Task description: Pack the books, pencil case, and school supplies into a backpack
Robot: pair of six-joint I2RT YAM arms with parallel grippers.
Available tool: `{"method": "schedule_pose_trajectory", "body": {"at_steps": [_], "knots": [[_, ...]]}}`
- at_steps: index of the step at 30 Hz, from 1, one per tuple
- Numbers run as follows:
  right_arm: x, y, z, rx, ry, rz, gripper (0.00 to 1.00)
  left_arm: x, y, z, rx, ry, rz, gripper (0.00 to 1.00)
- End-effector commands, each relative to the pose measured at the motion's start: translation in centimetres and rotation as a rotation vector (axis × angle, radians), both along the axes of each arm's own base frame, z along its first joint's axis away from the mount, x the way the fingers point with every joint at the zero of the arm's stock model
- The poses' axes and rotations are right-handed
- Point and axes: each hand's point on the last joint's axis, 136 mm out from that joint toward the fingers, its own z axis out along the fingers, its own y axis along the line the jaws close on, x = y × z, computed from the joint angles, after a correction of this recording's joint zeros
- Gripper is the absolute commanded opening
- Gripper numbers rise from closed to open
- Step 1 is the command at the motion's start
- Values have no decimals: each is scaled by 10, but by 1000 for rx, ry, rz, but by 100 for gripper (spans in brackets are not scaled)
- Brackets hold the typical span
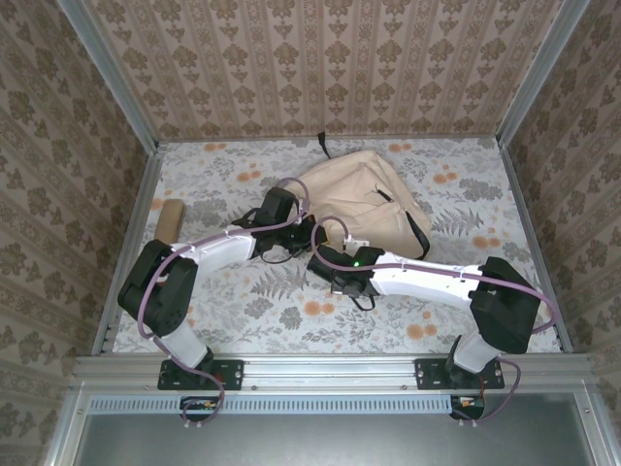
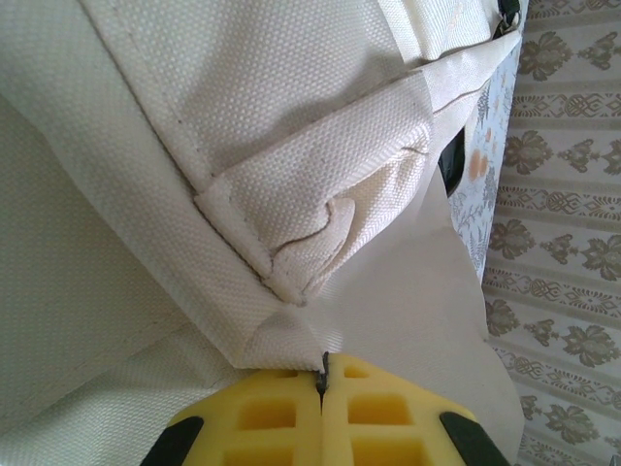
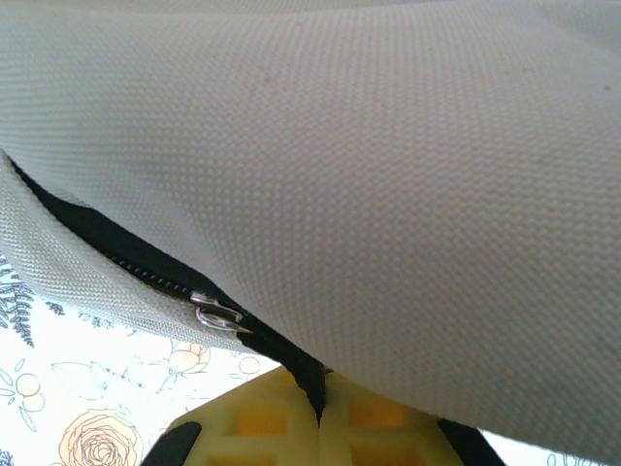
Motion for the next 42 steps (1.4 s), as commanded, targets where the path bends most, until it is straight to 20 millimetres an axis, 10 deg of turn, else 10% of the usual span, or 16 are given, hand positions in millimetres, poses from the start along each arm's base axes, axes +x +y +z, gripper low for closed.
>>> {"method": "schedule_pose_trajectory", "body": {"at_steps": [1, 15, 24, 29, 35, 42], "knots": [[-7, -4, 8, -25, 20, 59, 0, 13, 2, 8, 1, -34, 15, 0], [-27, -66, 16, -98, 77, -18, 0, 32, 49, -14, 113, -46, 113, 0], [-12, 63, 17, 312, 140, 378, 0, 53, 73, -12, 138, -72, 171, 0], [1, 116, 38, 450, 106, 543, 0, 47, 107, -7, 147, -64, 250, 33], [5, 126, 38, 489, 117, 558, 0, 18, 128, -11, 137, -9, 314, 50], [-5, 101, 26, 455, 141, 500, 0, 1, 93, 1, -25, 26, 262, 52]]}}
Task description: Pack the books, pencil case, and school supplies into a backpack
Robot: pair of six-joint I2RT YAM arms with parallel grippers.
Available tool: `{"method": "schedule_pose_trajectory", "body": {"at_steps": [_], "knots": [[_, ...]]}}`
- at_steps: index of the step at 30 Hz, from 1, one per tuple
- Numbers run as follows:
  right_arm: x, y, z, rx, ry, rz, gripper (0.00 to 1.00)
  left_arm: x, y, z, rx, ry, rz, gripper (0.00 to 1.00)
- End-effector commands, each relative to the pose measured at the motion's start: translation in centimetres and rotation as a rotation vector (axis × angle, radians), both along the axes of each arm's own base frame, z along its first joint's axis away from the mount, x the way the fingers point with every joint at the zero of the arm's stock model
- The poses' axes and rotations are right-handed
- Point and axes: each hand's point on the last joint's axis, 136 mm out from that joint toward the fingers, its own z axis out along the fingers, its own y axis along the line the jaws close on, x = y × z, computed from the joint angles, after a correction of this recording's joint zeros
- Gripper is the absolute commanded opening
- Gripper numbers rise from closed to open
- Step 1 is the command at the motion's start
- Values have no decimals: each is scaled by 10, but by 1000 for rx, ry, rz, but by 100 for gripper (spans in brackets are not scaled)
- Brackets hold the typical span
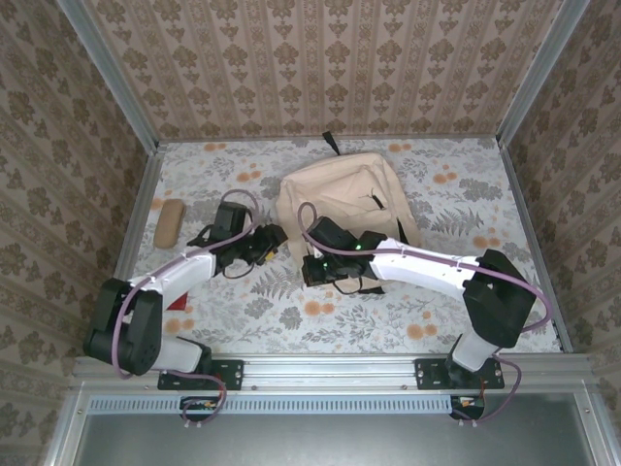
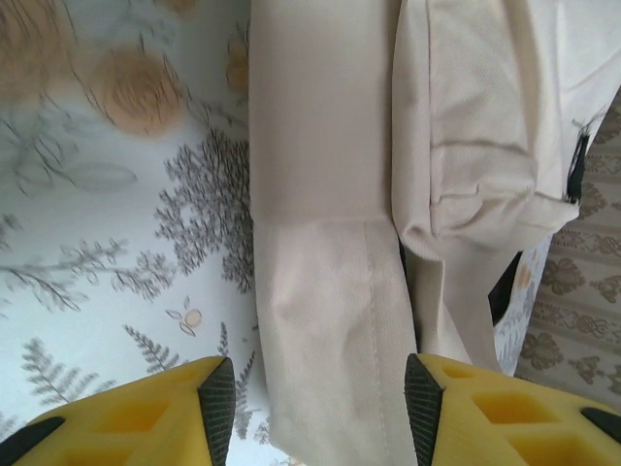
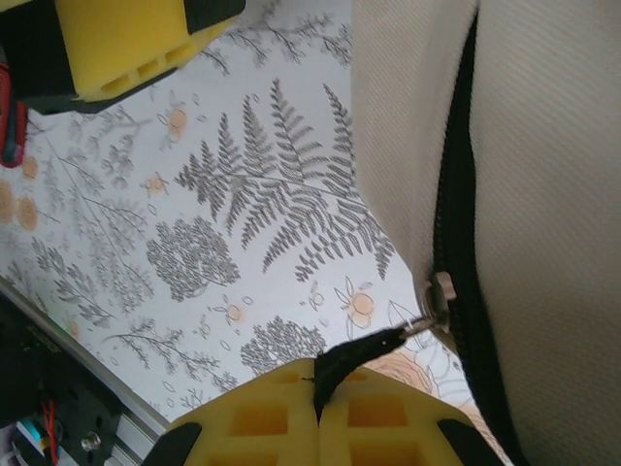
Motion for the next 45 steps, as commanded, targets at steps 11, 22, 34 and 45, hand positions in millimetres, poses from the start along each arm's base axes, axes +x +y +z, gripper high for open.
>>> {"method": "schedule_pose_trajectory", "body": {"at_steps": [11, 22, 34, 45], "knots": [[-16, -25, -9, 3, 38, -54, 0, -4, -77, 7, -136, 40, -117, 49], [-18, -34, -16, -40, 53, -77, 0, -5, -85, -4, -61, 77, -161, 7], [-31, -100, -12, -268, 110, -195, 0, 21, -57, -16, 89, 20, -107, 0], [-34, -109, 4, -234, 98, -176, 0, 33, -53, -23, 93, 13, -101, 0]]}}
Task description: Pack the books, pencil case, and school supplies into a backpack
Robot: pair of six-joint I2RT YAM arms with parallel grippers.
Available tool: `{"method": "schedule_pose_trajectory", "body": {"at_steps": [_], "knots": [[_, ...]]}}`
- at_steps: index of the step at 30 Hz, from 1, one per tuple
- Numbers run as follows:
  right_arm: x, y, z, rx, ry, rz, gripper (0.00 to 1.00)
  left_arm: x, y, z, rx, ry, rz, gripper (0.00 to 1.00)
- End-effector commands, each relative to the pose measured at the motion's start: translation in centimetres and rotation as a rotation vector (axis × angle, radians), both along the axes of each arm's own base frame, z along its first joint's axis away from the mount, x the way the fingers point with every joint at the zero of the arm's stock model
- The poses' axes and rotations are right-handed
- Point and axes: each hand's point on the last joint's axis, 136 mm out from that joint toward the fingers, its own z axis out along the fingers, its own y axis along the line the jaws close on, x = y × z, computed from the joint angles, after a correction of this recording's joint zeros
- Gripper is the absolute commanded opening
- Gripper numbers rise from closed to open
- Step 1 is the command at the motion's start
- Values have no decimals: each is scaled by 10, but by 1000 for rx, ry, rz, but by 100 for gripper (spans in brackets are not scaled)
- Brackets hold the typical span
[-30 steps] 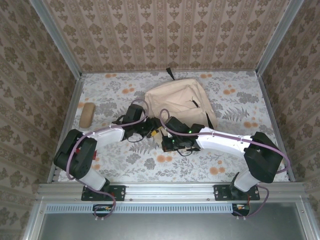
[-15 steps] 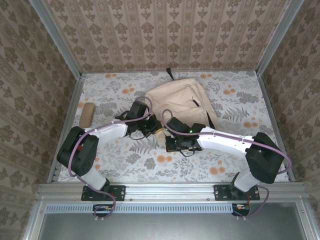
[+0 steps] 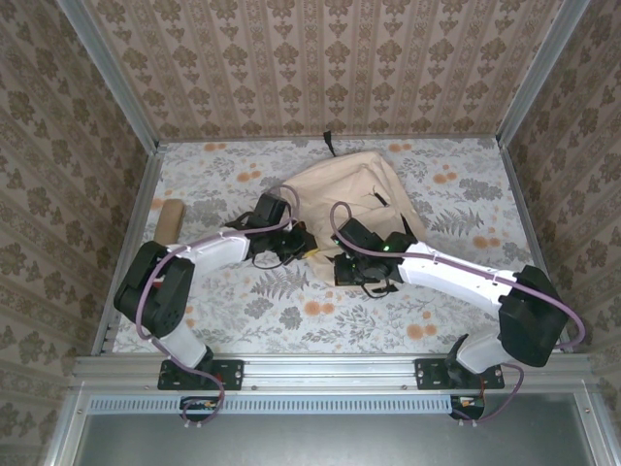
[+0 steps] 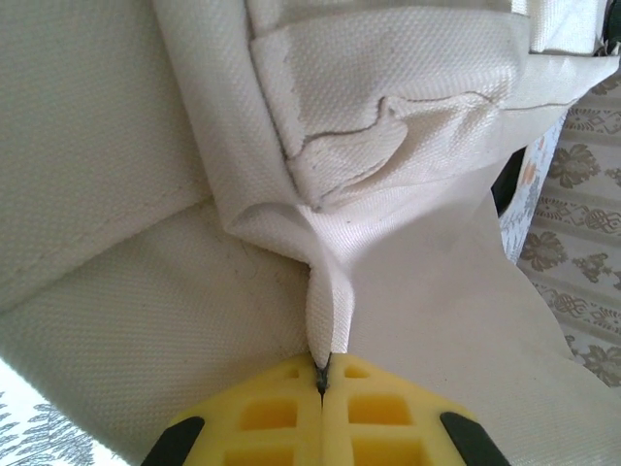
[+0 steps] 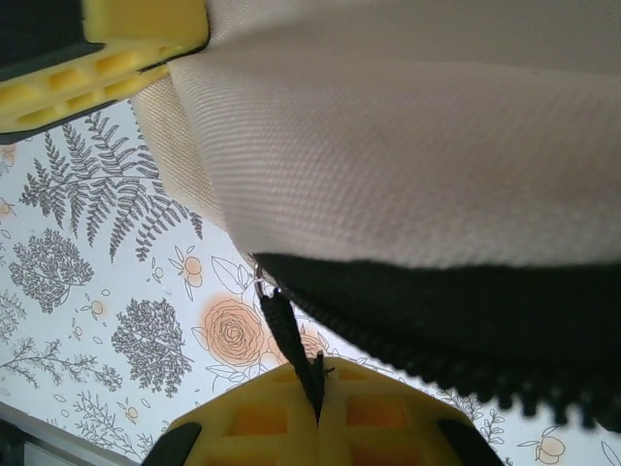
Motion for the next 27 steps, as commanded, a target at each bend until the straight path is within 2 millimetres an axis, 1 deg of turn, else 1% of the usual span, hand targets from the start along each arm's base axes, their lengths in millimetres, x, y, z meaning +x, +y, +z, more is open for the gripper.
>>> {"method": "schedule_pose_trajectory", "body": {"at_steps": [1, 2, 4, 8, 12, 17, 19, 24, 25, 26, 27], "knots": [[-30, -19, 3, -49, 95, 42, 0, 41, 30, -14, 111, -85, 125, 0], [-30, -16, 13, -12, 78, 52, 0, 42, 31, -15, 114, -84, 126, 0], [-29, -18, 17, -17, 75, 44, 0, 45, 32, -18, 121, -83, 131, 0], [-24, -35, 23, -85, 46, -11, 0, 49, 35, -23, 132, -82, 138, 0], [-21, -48, 24, -116, 32, -70, 0, 53, 37, -26, 143, -82, 141, 0], [-18, -58, 18, -157, 30, -108, 0, 56, 37, -27, 141, -82, 138, 0], [-15, -67, 14, -185, 24, -134, 0, 58, 38, -25, 144, -89, 138, 0], [-9, -89, 4, -226, 17, -188, 0, 66, 51, -16, 153, -113, 156, 0], [-8, -89, 3, -221, 21, -188, 0, 65, 51, -14, 155, -118, 153, 0], [-7, -85, 2, -205, 21, -174, 0, 65, 52, -12, 154, -123, 149, 0], [-5, -77, 2, -173, 19, -145, 0, 73, 62, -10, 157, -125, 174, 0]]}}
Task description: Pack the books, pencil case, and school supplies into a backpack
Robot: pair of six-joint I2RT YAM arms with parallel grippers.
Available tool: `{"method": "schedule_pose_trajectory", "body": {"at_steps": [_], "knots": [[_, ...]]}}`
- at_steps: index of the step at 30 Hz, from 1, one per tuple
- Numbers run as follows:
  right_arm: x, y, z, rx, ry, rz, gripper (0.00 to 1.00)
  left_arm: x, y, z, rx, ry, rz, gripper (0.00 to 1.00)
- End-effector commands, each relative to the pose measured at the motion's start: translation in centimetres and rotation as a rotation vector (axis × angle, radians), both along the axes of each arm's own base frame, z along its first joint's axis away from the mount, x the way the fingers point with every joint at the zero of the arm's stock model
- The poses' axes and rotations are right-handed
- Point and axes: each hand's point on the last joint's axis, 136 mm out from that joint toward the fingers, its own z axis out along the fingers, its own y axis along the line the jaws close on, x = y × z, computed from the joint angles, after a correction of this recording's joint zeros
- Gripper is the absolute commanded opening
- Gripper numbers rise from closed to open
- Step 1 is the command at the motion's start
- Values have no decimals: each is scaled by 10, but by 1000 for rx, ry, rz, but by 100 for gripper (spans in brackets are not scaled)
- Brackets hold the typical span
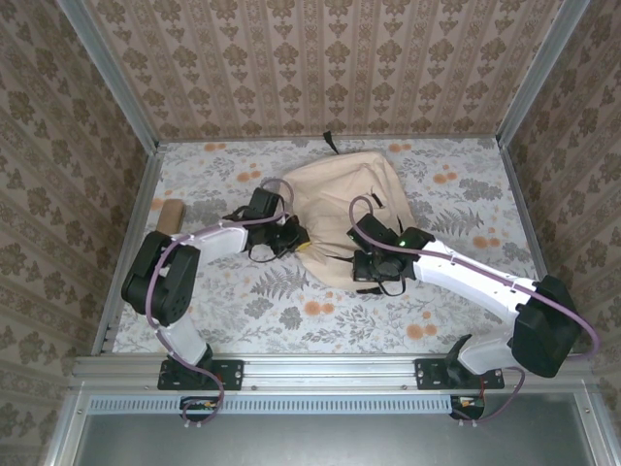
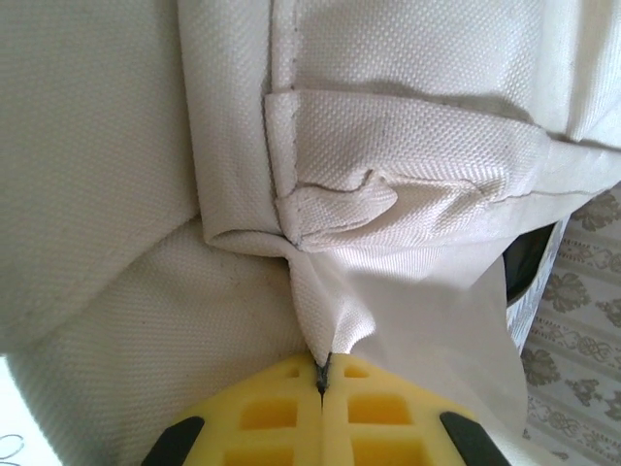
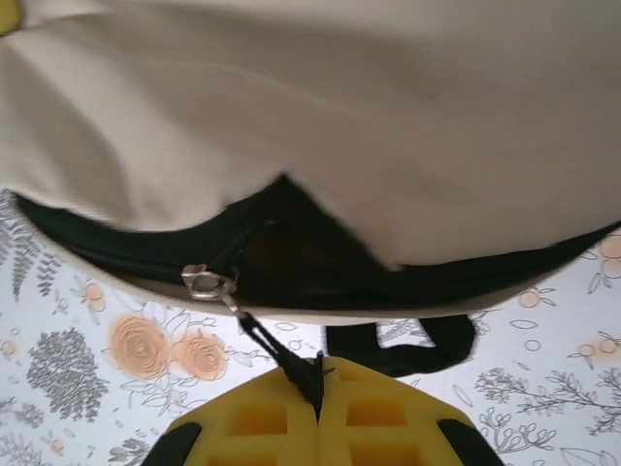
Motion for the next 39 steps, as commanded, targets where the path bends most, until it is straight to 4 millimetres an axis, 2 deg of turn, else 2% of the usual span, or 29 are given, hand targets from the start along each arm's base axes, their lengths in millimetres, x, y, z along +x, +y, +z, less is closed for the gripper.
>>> {"method": "schedule_pose_trajectory", "body": {"at_steps": [1, 5, 8, 11, 16, 20, 24, 28, 34, 39], "knots": [[-10, -5, -3, 2, 33, 43, 0, 40, 42, 9, 110, -112, 123, 0], [-10, 61, 5, 213, 52, 225, 0, 44, 54, 21, 114, -128, 144, 2], [-6, 101, 15, 283, 36, 332, 0, 40, 72, 32, 127, -139, 180, 27], [4, 136, 28, 362, 3, 397, 0, 29, 96, 37, 154, -128, 224, 45], [25, 176, 43, 455, -21, 447, 0, 0, 118, 43, 90, -95, 288, 60], [35, 199, 51, 510, -27, 488, 0, -20, 115, 53, -3, -76, 306, 68], [35, 208, 50, 537, -7, 509, 0, -30, 104, 60, -113, -52, 320, 73], [27, 200, 40, 522, 17, 500, 0, -33, 85, 65, -167, -36, 304, 77], [14, 182, 20, 486, 52, 475, 0, -28, 69, 60, -168, -16, 292, 77], [9, 176, 13, 482, 64, 462, 0, -28, 47, 49, -161, 16, 242, 71]]}}
